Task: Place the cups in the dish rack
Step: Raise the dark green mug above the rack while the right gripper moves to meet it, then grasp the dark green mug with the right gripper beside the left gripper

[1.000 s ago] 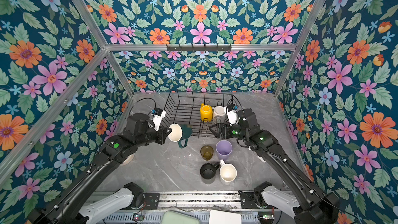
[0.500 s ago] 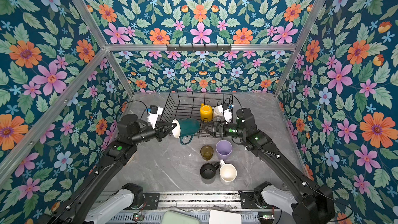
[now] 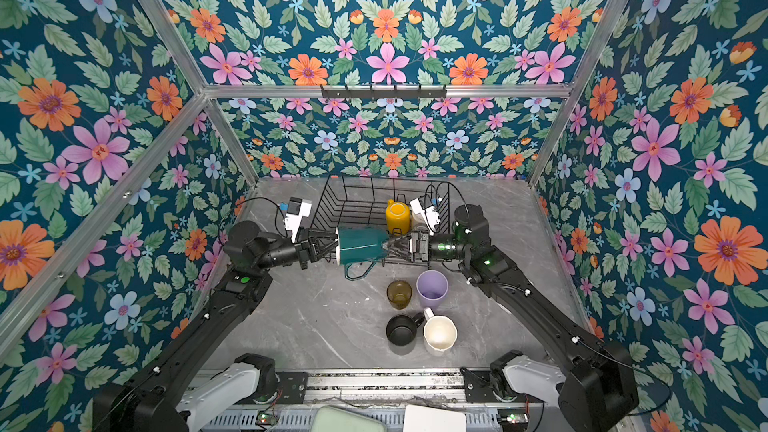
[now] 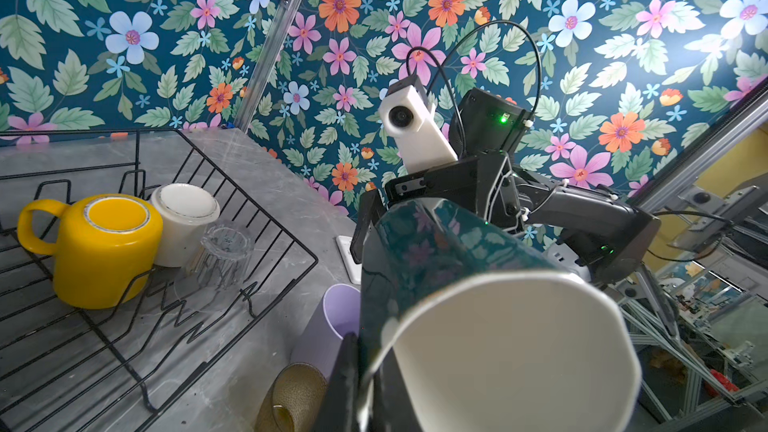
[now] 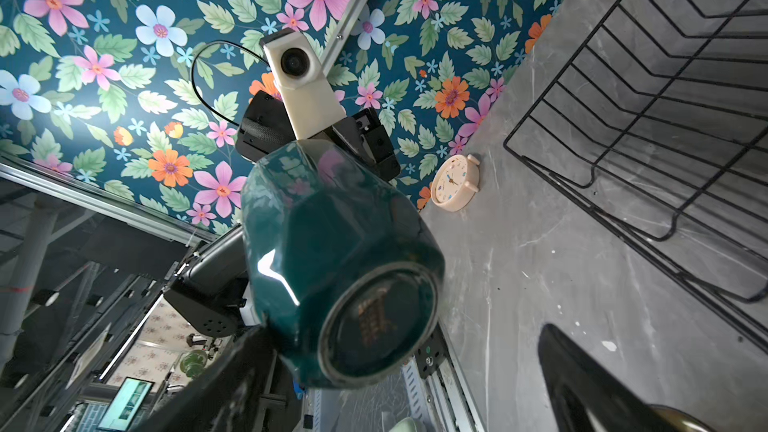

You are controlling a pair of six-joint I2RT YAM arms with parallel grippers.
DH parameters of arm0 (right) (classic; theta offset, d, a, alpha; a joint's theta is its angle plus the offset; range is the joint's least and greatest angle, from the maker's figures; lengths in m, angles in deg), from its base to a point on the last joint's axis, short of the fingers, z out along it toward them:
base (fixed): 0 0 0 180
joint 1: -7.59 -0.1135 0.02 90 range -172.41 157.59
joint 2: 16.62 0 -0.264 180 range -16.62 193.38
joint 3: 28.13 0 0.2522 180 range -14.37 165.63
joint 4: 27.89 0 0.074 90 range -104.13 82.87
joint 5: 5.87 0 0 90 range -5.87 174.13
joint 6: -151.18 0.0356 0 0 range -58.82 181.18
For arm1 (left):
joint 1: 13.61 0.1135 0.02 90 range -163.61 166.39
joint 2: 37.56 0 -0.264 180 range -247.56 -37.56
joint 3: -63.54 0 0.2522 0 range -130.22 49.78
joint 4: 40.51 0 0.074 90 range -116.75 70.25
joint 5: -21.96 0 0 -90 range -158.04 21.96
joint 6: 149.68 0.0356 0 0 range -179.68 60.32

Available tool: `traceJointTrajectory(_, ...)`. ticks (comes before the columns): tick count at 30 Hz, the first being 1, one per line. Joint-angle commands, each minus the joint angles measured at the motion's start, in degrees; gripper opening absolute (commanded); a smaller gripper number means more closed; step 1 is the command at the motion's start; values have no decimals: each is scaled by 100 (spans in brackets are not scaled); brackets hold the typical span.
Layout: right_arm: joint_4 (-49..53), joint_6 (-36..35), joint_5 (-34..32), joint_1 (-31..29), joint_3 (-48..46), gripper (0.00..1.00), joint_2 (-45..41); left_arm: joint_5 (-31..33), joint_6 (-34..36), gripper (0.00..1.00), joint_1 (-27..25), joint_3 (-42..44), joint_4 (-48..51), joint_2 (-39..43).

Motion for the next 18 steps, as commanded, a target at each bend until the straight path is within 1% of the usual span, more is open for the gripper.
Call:
traceJointTrajectory(1,-570,278,211,-28,52,98,81,-325,-268,0,-3,4,-772,16)
traceJointTrajectory(8,-692,271,230,-271,180,98,267,-458,-401,0,-3,28,-932,-12)
traceJointTrajectory(18,-798,197,74,-598,292,98,475,-570,-609,0,-2,49,-1151,-94)
